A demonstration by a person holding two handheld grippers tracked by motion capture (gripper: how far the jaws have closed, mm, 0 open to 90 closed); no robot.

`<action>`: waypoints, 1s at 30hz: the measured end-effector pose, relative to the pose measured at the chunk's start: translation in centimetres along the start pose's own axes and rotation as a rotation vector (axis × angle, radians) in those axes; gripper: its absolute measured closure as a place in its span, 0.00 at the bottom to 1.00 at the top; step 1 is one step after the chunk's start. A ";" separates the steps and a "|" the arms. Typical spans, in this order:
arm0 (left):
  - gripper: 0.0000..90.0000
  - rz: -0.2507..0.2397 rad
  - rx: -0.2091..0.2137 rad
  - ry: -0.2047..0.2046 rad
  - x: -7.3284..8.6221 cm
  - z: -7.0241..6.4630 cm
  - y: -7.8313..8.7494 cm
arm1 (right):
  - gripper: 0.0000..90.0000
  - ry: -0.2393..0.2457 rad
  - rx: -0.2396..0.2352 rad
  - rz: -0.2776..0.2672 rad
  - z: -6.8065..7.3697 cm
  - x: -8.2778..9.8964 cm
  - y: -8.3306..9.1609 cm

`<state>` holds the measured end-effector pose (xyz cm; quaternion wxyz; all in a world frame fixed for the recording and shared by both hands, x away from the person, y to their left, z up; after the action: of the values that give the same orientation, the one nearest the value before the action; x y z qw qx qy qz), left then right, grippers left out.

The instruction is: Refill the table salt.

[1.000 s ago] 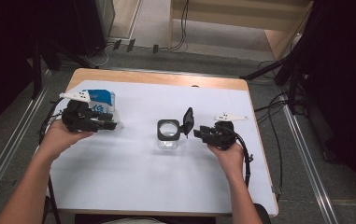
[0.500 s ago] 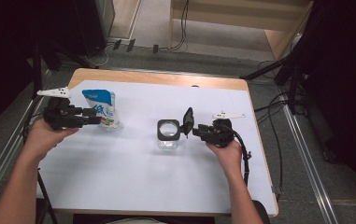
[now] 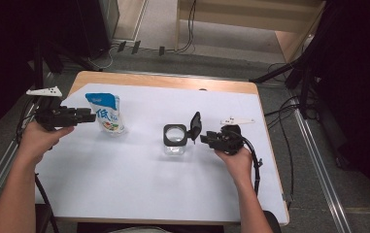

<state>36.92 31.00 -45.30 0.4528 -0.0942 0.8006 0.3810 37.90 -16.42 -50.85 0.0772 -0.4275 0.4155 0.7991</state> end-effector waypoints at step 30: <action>0.71 0.017 0.002 -0.056 -3.6 0.7 -1.1 | 0.70 0.005 -0.020 -0.004 -0.1 -0.6 -0.8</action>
<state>39.94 30.01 -43.20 0.4720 -0.0761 0.7886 0.3867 38.71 -15.81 -50.92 0.0735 -0.4311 0.4071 0.8019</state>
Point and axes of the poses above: each handheld gripper's, and its own axes: y roughly backward along the jaws, x roughly out of its underside, z roughly to its left, the point moved 4 cm from there along -y, roughly forward along the jaws, and after that the axes turned 2 degrees about -y, right-handed, at the moved point
